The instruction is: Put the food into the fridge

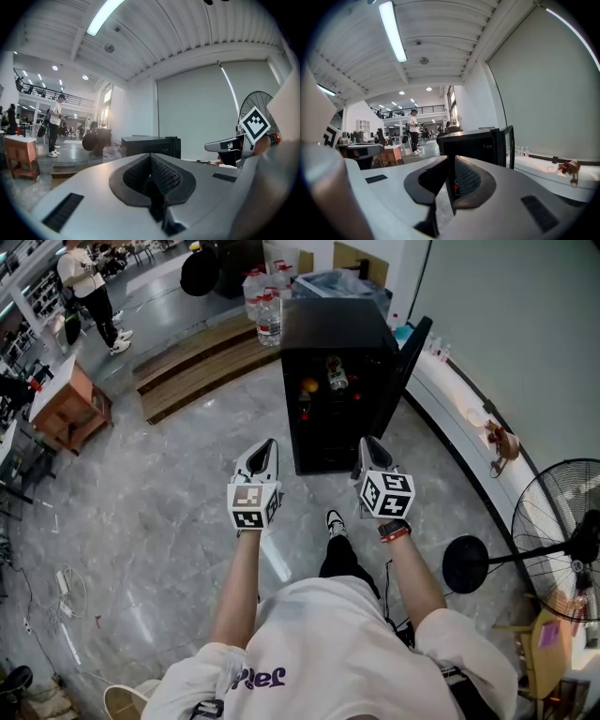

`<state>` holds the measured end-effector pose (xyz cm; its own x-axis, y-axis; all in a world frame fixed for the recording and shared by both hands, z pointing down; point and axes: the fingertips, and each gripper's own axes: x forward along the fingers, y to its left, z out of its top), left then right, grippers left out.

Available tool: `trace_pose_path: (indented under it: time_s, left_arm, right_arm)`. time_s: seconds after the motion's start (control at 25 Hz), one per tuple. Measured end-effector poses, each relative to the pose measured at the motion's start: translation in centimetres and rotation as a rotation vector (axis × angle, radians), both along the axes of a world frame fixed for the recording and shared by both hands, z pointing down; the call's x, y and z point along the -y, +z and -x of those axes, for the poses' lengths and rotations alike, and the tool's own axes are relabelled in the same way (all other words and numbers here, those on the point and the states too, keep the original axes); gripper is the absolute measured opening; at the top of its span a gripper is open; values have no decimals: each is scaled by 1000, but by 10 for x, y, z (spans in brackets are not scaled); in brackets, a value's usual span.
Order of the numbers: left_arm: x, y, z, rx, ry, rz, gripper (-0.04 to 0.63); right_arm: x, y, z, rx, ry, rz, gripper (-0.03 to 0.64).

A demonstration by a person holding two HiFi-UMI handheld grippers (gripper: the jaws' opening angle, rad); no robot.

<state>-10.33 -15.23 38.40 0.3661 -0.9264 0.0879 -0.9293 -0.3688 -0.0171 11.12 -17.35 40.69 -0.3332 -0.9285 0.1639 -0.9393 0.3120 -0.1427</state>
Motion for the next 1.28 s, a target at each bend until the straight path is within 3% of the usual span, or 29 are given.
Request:
trace_pose_path:
  time_s: [0.8, 1.28]
  left_arm:
    - [-10, 2, -16, -3, 3, 1, 17]
    - [-10, 0, -17, 4, 10, -9, 17]
  right_arm:
    - [-13, -2, -18, 9, 47, -10, 17]
    - [-16, -6, -12, 15, 24, -24, 14]
